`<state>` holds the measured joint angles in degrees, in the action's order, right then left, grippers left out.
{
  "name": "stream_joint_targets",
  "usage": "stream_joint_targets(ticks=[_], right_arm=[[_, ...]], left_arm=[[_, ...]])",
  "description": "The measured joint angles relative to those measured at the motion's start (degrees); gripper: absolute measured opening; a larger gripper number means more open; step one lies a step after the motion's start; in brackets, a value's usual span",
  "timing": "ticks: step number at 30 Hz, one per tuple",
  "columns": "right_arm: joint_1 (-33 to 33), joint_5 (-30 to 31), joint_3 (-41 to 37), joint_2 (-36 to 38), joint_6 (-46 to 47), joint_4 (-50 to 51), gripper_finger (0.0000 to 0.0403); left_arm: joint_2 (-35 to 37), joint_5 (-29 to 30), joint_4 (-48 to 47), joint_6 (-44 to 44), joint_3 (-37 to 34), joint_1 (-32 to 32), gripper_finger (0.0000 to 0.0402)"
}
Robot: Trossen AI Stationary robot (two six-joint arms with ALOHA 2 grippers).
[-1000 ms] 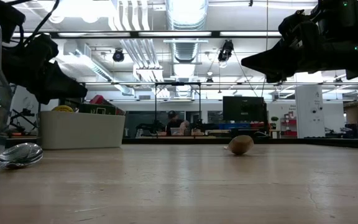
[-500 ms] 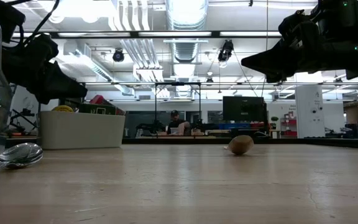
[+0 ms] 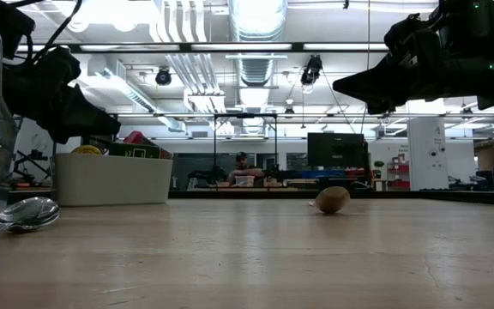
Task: Pick & Place Food Item
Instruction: Put the orange spoon into the white bin
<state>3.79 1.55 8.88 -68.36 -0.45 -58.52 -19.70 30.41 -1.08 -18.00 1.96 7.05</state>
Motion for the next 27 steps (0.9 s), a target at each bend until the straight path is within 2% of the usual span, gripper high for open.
stream_joint_targets(ticks=[7, 14, 18, 22, 25, 27], right_arm=[[-0.01, 0.0, 0.0, 0.0, 0.47, 0.01, 0.0011], [0.0, -0.03, 0.03, 0.0, 14.04, -0.02, 0.0011], [-1.01, -0.32, 1.14, 0.02, 17.86, 0.51, 0.0011], [-1.74, -0.68, 3.28, 0.02, 18.92, 5.97, 0.0011], [-1.77, -0.56, 6.12, 0.01, 28.29, 10.15, 0.0011], [-1.79, -0.55, 9.09, 0.02, 31.11, 14.23, 0.0011]], left_arm=[[0.0, 0.0, -0.01, 0.0, 0.0, 0.0, 0.0101], [0.0, 0.0, -0.02, 0.0, -0.02, 0.0, 0.0101], [0.0, 0.0, -0.02, 0.0, -0.02, 0.0, 0.0101], [0.0, 0.0, -0.02, -0.01, -0.02, 0.02, 0.0101], [-0.02, 0.0, -0.02, 0.0, -0.04, 0.02, 0.0101], [0.0, 0.0, -0.02, -0.02, -0.04, 0.02, 0.0101]])
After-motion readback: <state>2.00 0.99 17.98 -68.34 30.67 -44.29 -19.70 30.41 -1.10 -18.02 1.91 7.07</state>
